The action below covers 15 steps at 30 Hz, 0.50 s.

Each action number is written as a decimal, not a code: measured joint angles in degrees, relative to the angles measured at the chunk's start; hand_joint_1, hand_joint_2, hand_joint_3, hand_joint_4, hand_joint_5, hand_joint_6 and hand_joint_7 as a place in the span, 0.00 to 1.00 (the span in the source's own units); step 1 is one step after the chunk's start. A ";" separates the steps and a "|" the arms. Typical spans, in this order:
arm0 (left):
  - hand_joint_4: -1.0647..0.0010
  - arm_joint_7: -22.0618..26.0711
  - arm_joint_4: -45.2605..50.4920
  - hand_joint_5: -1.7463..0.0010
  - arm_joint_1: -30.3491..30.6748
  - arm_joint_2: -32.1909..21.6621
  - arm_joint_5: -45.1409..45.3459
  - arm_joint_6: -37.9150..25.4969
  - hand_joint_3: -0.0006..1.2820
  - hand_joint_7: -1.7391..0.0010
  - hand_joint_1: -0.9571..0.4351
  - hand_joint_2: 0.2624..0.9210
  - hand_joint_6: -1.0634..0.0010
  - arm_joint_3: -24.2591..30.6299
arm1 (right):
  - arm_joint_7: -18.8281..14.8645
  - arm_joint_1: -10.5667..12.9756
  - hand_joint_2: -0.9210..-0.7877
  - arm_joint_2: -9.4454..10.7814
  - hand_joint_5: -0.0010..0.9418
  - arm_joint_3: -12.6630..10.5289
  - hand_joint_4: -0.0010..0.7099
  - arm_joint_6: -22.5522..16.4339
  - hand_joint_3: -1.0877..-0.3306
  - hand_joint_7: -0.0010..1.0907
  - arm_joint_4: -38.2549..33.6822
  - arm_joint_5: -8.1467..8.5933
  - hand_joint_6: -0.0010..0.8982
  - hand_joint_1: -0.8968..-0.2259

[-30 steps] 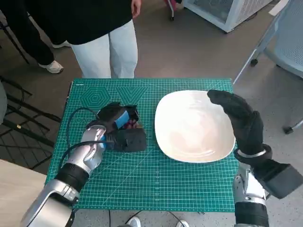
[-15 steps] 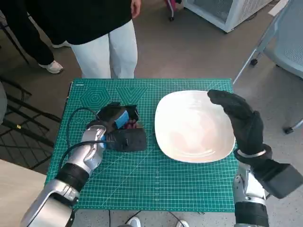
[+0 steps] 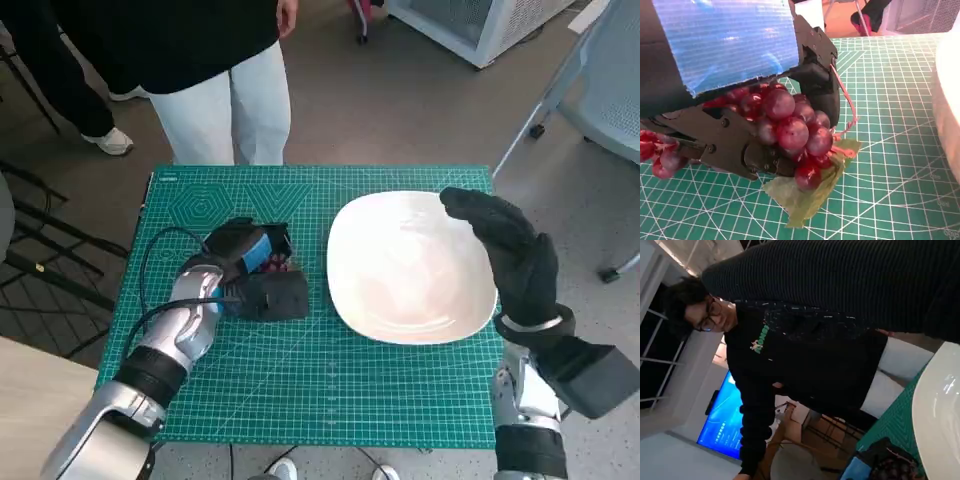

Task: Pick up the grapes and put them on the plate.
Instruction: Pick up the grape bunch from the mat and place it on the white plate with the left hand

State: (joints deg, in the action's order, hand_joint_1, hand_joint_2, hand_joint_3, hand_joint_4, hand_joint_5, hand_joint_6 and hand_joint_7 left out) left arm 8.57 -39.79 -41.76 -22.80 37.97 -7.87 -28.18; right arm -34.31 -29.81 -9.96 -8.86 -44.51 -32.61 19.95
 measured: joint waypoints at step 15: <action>0.39 2.59 9.76 0.32 4.06 -1.96 -0.04 -1.72 0.10 0.26 0.69 1.00 0.49 1.78 | -0.51 -0.52 0.00 0.05 0.00 -0.04 0.27 -0.28 0.54 0.32 -0.60 0.09 0.01 0.46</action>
State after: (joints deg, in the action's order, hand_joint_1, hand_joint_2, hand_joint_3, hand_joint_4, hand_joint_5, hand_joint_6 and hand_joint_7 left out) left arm 11.16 -30.04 -37.70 -24.75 37.92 -9.59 -26.40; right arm -34.83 -30.33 -9.90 -8.90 -44.79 -33.20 20.04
